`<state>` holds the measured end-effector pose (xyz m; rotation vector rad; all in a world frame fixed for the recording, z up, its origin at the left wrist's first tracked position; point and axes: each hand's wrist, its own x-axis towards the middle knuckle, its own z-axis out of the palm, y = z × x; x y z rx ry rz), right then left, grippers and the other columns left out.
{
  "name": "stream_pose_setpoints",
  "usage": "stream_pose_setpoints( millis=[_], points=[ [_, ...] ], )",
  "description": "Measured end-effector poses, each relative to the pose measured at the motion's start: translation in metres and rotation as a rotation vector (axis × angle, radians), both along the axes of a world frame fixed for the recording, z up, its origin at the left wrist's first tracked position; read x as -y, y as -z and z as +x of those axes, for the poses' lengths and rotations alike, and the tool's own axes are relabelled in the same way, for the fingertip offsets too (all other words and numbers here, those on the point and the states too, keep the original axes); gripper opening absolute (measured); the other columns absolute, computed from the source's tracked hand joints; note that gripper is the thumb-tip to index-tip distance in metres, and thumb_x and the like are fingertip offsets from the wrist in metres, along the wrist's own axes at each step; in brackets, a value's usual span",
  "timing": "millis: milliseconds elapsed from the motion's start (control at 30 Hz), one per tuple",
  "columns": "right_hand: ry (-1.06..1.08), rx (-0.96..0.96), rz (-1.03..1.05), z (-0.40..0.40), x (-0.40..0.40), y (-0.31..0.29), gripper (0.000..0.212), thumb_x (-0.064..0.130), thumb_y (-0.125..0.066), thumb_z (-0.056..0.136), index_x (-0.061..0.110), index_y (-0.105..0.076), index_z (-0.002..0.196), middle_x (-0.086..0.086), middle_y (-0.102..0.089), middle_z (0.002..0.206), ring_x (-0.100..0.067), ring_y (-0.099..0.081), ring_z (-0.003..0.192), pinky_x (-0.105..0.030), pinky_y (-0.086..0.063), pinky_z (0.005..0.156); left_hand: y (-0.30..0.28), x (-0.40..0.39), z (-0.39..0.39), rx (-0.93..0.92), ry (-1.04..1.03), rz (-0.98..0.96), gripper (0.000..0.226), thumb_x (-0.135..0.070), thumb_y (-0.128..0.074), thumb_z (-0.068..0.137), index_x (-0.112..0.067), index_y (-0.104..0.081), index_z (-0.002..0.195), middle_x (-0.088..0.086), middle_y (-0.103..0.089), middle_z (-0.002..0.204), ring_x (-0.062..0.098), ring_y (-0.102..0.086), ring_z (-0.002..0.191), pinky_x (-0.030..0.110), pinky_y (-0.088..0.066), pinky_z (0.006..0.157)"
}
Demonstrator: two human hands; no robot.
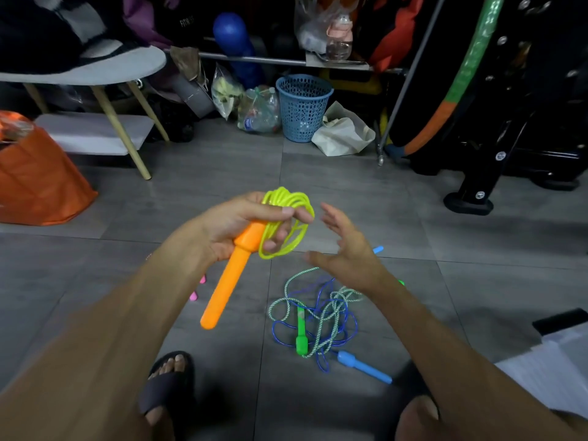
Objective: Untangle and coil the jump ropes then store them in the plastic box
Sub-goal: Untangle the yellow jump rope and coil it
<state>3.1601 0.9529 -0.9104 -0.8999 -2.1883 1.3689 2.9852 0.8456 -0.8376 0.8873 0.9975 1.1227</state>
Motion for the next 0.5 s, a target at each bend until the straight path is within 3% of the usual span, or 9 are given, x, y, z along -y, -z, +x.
stream_pose_setpoints(
  millis=[67, 133, 167, 233, 300, 400, 500],
  points=[
    [-0.082, -0.045, -0.064, -0.009, 0.002, -0.009, 0.061, 0.014, -0.078, 0.075, 0.024, -0.051, 0.129, 0.013, -0.058, 0.125, 0.007, -0.050, 0.116, 0.000, -0.037, 0.086, 0.002, -0.002, 0.003, -0.005, 0.044, -0.003, 0.041, -0.036, -0.085, 0.058, -0.009, -0.074, 0.086, 0.003, -0.057, 0.053, 0.012, -0.051, 0.040, 0.020, -0.042, 0.043],
    [-0.100, -0.095, -0.162, -0.011, 0.002, -0.015, 0.024, 0.013, -0.065, 0.087, 0.008, -0.063, 0.110, -0.008, -0.069, 0.109, -0.011, -0.063, 0.104, -0.022, -0.048, 0.095, 0.004, -0.002, 0.004, 0.004, 0.059, -0.012, 0.037, -0.035, -0.087, 0.056, -0.010, -0.072, 0.078, 0.003, -0.055, 0.051, 0.011, -0.051, 0.041, 0.020, -0.043, 0.042],
    [-0.078, -0.117, -0.227, -0.009, 0.001, -0.017, 0.019, 0.010, -0.055, 0.093, 0.000, -0.063, 0.107, -0.018, -0.069, 0.103, -0.023, -0.067, 0.095, -0.033, -0.051, 0.093, 0.005, -0.002, 0.004, 0.001, 0.053, -0.023, 0.037, -0.035, -0.089, 0.052, -0.011, -0.070, 0.074, 0.004, -0.054, 0.051, 0.011, -0.051, 0.042, 0.020, -0.043, 0.042],
    [-0.028, -0.127, -0.332, -0.005, -0.002, -0.022, 0.021, 0.007, -0.046, 0.096, -0.002, -0.061, 0.108, -0.018, -0.069, 0.088, -0.026, -0.066, 0.066, -0.033, -0.054, 0.074, 0.007, -0.001, 0.004, -0.020, 0.038, -0.054, 0.039, -0.035, -0.091, 0.046, -0.012, -0.068, 0.067, 0.005, -0.054, 0.050, 0.014, -0.052, 0.042, 0.021, -0.044, 0.043],
    [0.006, -0.161, -0.384, 0.000, -0.003, -0.034, 0.024, 0.008, -0.052, 0.085, 0.008, -0.065, 0.105, -0.010, -0.067, 0.083, -0.016, -0.050, 0.046, -0.026, -0.046, 0.055, 0.008, -0.001, 0.006, -0.036, 0.067, -0.069, 0.039, -0.037, -0.090, 0.047, -0.012, -0.065, 0.064, 0.006, -0.055, 0.050, 0.017, -0.054, 0.043, 0.021, -0.044, 0.045],
    [-0.119, -0.283, -0.563, 0.009, -0.004, -0.048, 0.048, 0.012, -0.048, 0.068, 0.012, -0.065, 0.113, -0.002, -0.067, 0.093, -0.011, -0.029, 0.041, -0.025, -0.038, 0.047, 0.008, -0.003, 0.015, 0.028, 0.115, -0.070, 0.037, -0.036, -0.088, 0.052, -0.011, -0.063, 0.061, 0.008, -0.058, 0.053, 0.020, -0.058, 0.048, 0.025, -0.049, 0.051],
    [-0.279, -0.247, -0.642, 0.017, 0.001, -0.056, 0.047, 0.011, -0.055, 0.073, 0.016, -0.060, 0.118, 0.000, -0.060, 0.073, -0.008, -0.025, 0.040, -0.022, -0.034, 0.045, 0.012, -0.004, 0.024, 0.095, 0.168, -0.045, 0.036, -0.034, -0.088, 0.052, -0.009, -0.063, 0.059, 0.010, -0.064, 0.062, 0.021, -0.065, 0.057, 0.028, -0.054, 0.059]
  ],
)
